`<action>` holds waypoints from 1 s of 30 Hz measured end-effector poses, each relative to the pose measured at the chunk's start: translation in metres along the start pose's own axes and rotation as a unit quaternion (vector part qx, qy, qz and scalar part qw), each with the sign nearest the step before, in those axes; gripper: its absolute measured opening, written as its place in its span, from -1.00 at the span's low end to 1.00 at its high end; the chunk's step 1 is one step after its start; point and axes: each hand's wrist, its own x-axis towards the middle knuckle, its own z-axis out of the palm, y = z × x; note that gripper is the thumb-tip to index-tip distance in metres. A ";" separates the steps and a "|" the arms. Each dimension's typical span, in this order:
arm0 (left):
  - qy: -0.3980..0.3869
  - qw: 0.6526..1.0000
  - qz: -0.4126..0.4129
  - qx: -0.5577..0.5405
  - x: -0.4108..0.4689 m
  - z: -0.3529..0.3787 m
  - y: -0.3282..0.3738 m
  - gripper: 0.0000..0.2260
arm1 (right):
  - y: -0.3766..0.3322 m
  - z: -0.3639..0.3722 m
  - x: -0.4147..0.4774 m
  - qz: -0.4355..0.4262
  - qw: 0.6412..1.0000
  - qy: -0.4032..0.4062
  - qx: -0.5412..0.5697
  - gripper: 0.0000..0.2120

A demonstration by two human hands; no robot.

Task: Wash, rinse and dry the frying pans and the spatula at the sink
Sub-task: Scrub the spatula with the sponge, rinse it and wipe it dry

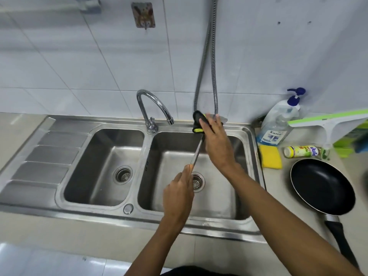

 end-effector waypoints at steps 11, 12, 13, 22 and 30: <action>0.061 0.993 0.095 0.021 -0.008 0.000 -0.018 -0.61 | 0.031 -0.065 0.078 0.205 0.958 -0.132 0.151 -0.69; 0.062 0.993 0.096 0.022 -0.006 0.000 -0.019 -0.61 | 0.023 -0.061 0.069 0.167 0.971 -0.108 0.130 -0.69; 0.066 0.993 0.099 0.023 -0.003 0.001 -0.019 -0.61 | 0.015 -0.055 0.058 0.135 0.981 -0.083 0.109 -0.67; 0.018 0.994 0.109 0.014 -0.012 0.007 -0.009 -0.58 | 0.061 -0.050 0.059 0.287 0.947 -0.103 0.103 -0.65; -0.012 0.994 0.110 0.017 -0.011 0.005 -0.023 -0.60 | 0.077 -0.030 0.033 0.222 0.962 -0.122 0.103 -0.72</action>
